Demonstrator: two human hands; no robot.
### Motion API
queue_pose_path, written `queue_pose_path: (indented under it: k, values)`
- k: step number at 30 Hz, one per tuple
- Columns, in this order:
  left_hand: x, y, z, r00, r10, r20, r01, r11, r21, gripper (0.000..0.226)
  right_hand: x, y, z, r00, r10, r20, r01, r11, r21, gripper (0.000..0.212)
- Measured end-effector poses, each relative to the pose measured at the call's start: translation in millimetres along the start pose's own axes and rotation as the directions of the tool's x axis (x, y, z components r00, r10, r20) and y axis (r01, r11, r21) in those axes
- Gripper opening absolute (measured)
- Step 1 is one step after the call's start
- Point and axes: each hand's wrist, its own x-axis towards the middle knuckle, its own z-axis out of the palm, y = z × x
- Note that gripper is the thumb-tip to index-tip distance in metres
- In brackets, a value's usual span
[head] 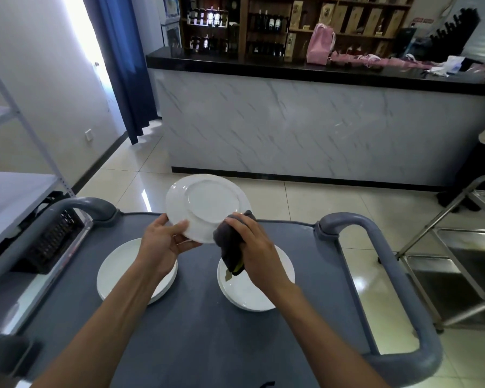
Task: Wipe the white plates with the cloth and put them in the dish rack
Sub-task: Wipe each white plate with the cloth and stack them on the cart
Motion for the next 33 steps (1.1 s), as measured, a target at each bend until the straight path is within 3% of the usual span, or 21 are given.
queue_pose_path:
  k: [7,12,20,28,33]
  values:
    - [-15,-4,19,0.987,0.153,0.048,-0.160,0.961,0.223,0.030,7,-20,11,0.963,0.222,-0.156,-0.184,0.957,0.226,0.040]
    - [-15,-2,20,0.978,0.194,0.072,-0.207,0.925,0.319,0.030,9,-32,17,0.936,0.282,-0.212,-0.213,0.931,0.298,0.039]
    - [-21,1,19,0.961,0.130,0.244,-0.228,0.871,0.434,0.035,28,-46,18,0.924,0.261,-0.280,-0.167,0.934,0.316,0.035]
    - [-24,-1,19,0.958,0.096,0.270,-0.213,0.869,0.447,0.033,57,-49,9,0.944,0.122,-0.306,-0.051,0.972,0.229,0.033]
    - [-24,-1,15,0.956,0.140,0.258,-0.230,0.903,0.364,0.034,64,-54,6,0.942,-0.016,-0.336,0.055,0.993,0.107,0.051]
